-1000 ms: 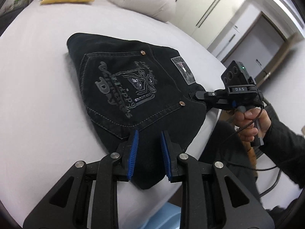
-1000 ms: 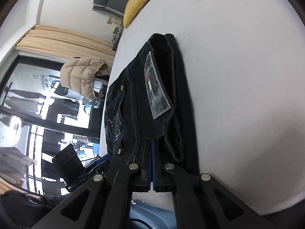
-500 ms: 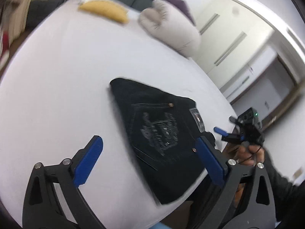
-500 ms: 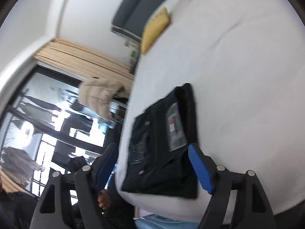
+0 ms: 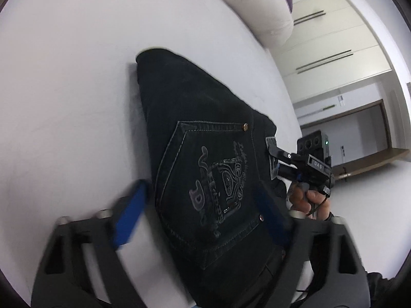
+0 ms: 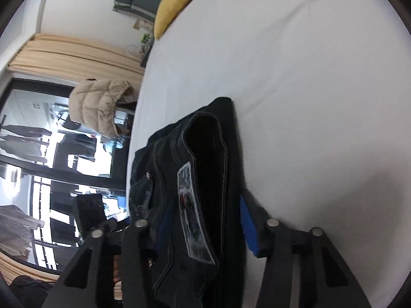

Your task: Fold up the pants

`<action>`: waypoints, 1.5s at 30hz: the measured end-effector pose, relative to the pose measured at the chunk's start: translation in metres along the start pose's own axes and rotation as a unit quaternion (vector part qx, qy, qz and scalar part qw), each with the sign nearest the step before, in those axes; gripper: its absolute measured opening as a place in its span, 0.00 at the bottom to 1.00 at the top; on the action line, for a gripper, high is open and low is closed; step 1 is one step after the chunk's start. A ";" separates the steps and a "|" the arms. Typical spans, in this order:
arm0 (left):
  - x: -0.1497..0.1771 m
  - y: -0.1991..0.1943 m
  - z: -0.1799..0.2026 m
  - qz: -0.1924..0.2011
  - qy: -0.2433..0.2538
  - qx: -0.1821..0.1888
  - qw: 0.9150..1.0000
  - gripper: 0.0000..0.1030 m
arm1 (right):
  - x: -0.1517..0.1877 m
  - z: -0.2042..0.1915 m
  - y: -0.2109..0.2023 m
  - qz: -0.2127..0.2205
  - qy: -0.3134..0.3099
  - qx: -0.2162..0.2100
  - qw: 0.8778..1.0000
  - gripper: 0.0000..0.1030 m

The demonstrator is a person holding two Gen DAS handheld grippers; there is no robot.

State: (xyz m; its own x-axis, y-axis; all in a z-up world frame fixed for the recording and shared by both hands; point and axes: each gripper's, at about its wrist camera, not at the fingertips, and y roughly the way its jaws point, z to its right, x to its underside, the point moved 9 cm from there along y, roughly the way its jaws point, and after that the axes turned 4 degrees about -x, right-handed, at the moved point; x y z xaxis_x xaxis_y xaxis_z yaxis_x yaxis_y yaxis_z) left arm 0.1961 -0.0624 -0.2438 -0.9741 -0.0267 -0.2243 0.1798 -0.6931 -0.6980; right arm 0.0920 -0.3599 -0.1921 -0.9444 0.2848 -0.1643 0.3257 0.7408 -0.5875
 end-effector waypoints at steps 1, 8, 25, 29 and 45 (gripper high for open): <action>-0.001 0.005 -0.001 -0.009 0.002 -0.012 1.000 0.50 | 0.000 -0.001 0.004 -0.004 0.002 0.004 1.000 0.41; 0.002 0.001 -0.001 -0.005 0.019 -0.042 0.999 0.22 | 0.005 -0.007 0.012 0.000 -0.004 0.056 0.998 0.23; -0.086 -0.046 -0.009 0.071 0.096 -0.117 0.986 0.18 | -0.106 -0.116 0.046 0.053 -0.097 0.039 0.993 0.18; -0.135 -0.052 -0.037 0.075 0.094 -0.132 0.984 0.18 | -0.149 -0.126 0.078 0.054 -0.089 0.036 0.994 0.18; -0.146 -0.031 -0.143 0.068 0.041 -0.126 0.989 0.39 | -0.188 -0.050 0.148 0.042 0.003 0.006 0.999 0.33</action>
State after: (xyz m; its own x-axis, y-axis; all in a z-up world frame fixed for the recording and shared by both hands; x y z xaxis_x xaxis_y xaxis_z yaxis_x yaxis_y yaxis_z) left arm 0.3519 0.0660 -0.2866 -0.9264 -0.0414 -0.3744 0.3461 -0.4858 -0.8027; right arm 0.3198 -0.2733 -0.2087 -0.9136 0.3494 -0.2080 0.4027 0.7066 -0.5819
